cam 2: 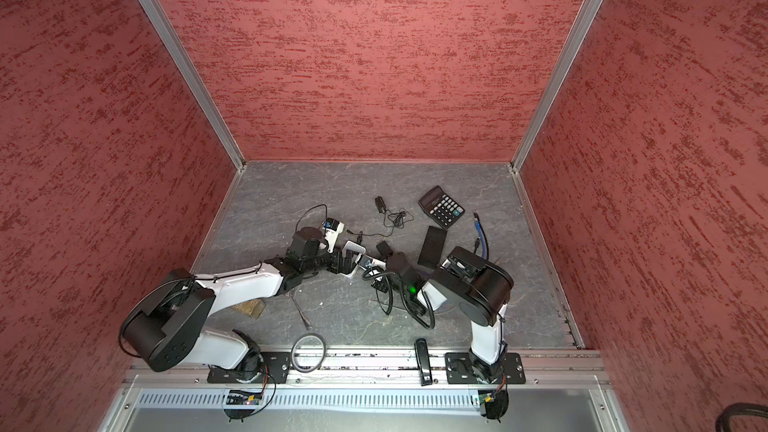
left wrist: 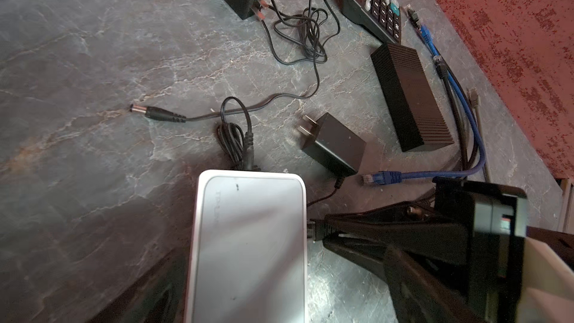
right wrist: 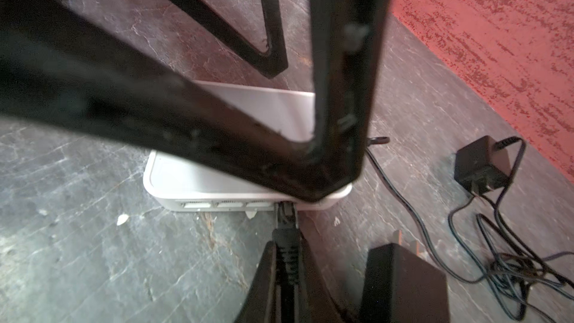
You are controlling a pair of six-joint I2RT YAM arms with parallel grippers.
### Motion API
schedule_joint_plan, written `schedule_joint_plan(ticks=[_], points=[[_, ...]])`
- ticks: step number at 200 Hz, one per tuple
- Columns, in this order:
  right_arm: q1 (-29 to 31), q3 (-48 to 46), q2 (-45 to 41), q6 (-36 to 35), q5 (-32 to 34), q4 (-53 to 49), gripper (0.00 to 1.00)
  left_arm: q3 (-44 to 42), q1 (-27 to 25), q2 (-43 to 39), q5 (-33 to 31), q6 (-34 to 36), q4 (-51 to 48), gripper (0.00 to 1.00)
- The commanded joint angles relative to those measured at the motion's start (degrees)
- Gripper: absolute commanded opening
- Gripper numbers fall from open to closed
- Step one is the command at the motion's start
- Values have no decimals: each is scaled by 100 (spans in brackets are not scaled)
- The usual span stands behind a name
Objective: Insert the plug into the switch port
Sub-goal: 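Open the right gripper off the plug while left gripper releases the white box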
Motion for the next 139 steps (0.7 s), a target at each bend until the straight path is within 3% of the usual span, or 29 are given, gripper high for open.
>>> schedule_joint_plan(ticks=[1, 21, 57, 79, 109, 139], points=[[24, 114, 26, 90, -98, 72, 0, -81, 37, -108, -54, 8, -34, 100], [22, 176, -40, 159, -92, -8, 0, -120, 37, -137, -79, 0, 17, 100], [-30, 164, -303, 377, -39, -47, 26, -296, 47, -313, -176, -10, 136, 100], [-66, 163, -512, 379, -6, -232, 37, -362, 50, -424, -275, 15, 134, 100], [-83, 154, -889, 367, -109, -643, 38, -393, 51, -492, -300, 94, 64, 100], [-78, 180, -1564, 391, -352, -1704, 37, -467, 50, -565, -224, 192, 90, 100]])
